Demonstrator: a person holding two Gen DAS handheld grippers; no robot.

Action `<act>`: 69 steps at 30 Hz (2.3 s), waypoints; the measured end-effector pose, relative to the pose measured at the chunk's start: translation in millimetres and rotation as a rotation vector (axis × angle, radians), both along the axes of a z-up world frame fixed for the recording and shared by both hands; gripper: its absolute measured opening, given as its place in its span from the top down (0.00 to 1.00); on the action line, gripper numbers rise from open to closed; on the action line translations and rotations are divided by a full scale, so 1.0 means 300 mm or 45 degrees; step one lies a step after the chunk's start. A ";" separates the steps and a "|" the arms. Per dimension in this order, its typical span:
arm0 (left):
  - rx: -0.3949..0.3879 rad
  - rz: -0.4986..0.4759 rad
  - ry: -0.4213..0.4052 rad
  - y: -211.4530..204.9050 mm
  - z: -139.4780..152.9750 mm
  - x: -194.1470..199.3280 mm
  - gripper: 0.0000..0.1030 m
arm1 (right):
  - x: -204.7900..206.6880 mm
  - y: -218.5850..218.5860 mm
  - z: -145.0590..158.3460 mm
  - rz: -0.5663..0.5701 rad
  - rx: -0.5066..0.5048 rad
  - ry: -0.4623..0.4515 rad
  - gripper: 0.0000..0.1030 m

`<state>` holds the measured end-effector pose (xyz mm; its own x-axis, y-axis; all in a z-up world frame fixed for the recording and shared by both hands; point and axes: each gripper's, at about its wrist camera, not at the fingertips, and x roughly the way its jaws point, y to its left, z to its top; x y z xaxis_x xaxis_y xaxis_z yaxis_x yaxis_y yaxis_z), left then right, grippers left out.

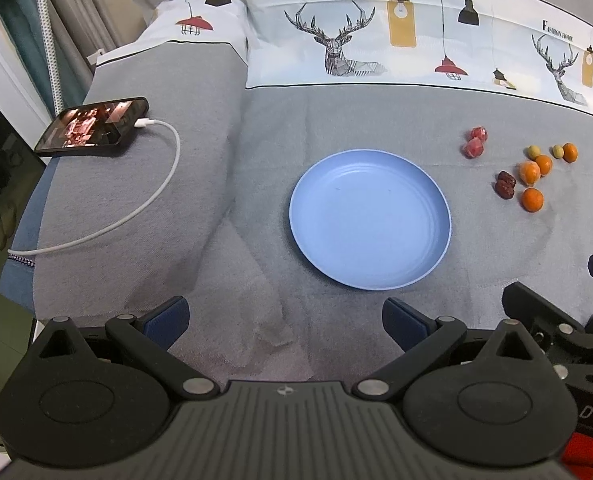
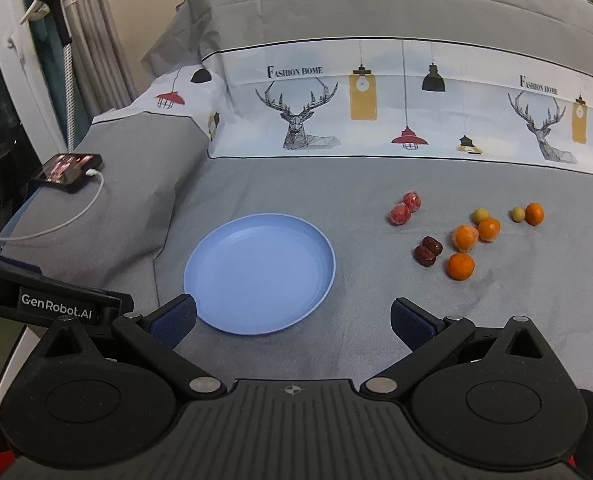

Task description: Organize fruits

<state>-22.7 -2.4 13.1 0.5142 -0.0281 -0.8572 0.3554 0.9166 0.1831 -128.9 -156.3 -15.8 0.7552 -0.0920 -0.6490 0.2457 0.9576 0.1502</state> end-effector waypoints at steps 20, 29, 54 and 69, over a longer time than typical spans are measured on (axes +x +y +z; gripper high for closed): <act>-0.019 -0.107 0.043 -0.167 -0.095 0.118 0.00 | 0.032 -0.218 -0.188 -0.305 0.096 0.061 0.00; -0.103 -0.289 0.054 -0.373 -0.181 0.166 0.00 | 0.070 -0.404 -0.333 -0.460 0.018 0.103 0.01; -0.044 -0.653 0.288 -1.012 -0.567 0.378 0.01 | 0.261 -0.783 -0.580 -0.478 -0.225 0.052 0.48; -0.084 -0.622 0.213 -0.924 -0.467 0.327 0.66 | 0.225 -0.734 -0.525 -0.474 -0.332 -0.024 0.66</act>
<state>75.5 -279.7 -126.9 0.2837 -0.2872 -0.9149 0.7641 0.6441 0.0347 -61.4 -376.6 -173.4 0.6514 -0.5177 -0.5547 0.5798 0.8112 -0.0762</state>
